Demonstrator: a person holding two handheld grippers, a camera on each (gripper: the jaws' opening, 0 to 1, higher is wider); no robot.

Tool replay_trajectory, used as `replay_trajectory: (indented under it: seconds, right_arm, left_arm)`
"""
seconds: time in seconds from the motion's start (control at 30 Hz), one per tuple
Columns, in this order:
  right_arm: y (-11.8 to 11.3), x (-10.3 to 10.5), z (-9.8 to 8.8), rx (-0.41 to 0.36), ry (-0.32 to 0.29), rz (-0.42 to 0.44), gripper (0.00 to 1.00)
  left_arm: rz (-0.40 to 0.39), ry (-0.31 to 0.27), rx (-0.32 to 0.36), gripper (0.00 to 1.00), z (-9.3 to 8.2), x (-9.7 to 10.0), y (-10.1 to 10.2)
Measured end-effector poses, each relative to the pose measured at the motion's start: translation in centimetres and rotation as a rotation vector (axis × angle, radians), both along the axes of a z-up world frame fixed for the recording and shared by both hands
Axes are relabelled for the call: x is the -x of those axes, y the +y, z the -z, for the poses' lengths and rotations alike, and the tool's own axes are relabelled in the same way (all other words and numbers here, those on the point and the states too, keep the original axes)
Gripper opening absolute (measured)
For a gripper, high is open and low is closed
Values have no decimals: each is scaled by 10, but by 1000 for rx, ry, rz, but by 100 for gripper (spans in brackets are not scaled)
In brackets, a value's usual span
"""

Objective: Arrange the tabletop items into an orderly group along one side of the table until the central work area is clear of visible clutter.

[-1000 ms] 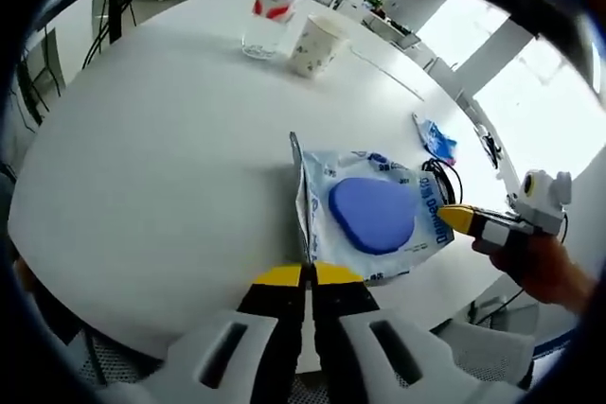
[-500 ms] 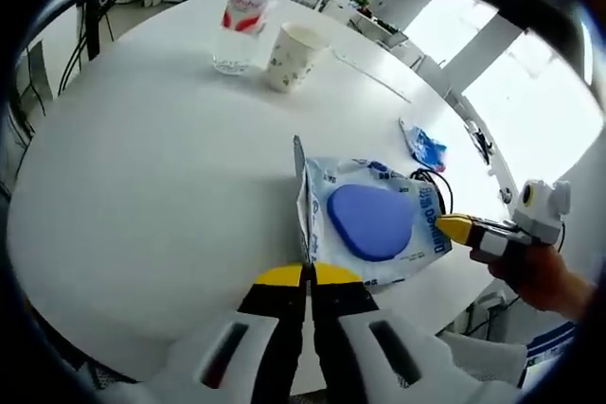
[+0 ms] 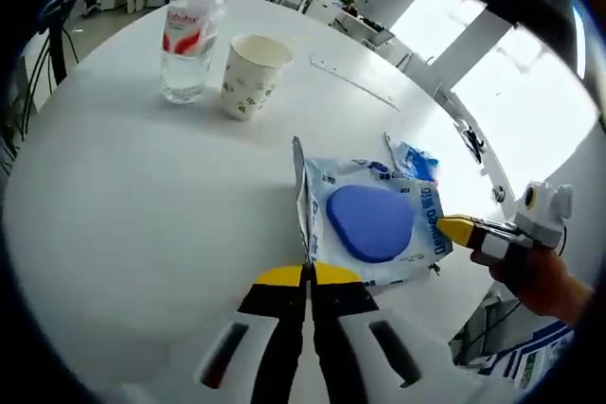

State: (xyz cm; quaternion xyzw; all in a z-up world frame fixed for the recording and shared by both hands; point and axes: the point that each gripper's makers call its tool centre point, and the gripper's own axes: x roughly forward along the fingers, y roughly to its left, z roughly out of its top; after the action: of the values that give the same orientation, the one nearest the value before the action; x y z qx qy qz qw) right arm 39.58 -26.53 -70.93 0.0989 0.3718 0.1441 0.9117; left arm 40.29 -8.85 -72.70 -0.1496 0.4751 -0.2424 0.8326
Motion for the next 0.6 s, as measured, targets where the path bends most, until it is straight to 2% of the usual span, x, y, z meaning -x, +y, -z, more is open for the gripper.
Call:
replay_trajectory:
  seconds: [0.13,0.4,0.6]
  right_arm:
    - [-11,-17,-3,4,-8,23,0]
    - [-23,-43,-1,17,-12,26,0]
    - [-25,-58,4,21,-9,18,0]
  left_arm:
    - [-20,5,26,0,1,-19,-12]
    - [-63,7,71,0,0,-49,-20]
    - [-36,-50,41,0,-8,-74,-25]
